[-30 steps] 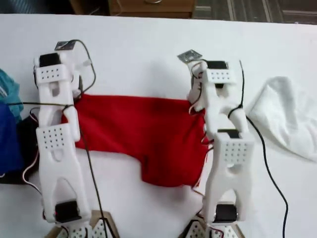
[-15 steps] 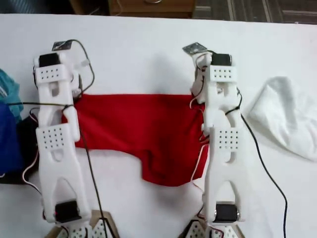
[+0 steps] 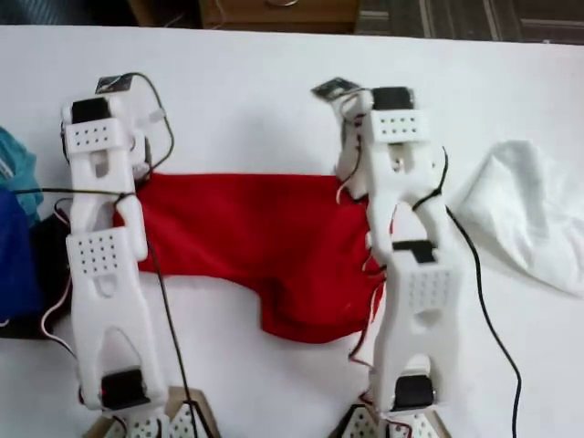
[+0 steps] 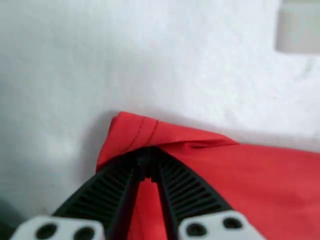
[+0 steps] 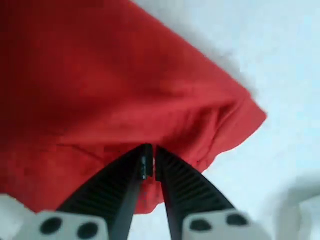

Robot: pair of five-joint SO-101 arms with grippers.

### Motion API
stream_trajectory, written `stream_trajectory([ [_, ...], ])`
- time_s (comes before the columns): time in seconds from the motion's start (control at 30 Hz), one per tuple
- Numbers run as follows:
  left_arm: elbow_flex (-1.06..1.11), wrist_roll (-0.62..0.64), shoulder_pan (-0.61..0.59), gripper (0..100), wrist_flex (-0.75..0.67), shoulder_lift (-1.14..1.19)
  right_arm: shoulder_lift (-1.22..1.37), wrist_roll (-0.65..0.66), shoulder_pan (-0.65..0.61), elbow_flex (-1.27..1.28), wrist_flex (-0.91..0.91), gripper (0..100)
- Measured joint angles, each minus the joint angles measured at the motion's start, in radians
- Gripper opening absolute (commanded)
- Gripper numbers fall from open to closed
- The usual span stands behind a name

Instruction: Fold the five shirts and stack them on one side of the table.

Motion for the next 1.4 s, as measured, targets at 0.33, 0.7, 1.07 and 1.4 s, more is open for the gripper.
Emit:
stream_trajectory([
  [0.33, 0.000, 0.000, -0.002, 2, -0.002, 0.000, -0.339, 0.000, -0.201, 0.641, -0.117, 1.9],
  [0.7, 0.000, 0.000, -0.003, 2, -0.002, 0.000, -0.356, -0.002, -0.245, 0.833, -0.190, 1.9],
  [1.07, 0.000, 0.000, -0.005, 2, -0.002, 0.000, -0.368, -0.002, -0.459, 1.062, -0.328, 1.9],
  [1.4, 0.000, 0.000, -0.005, 2, -0.002, 0.000, -0.384, -0.003, -0.554, 1.076, -0.313, 1.9],
])
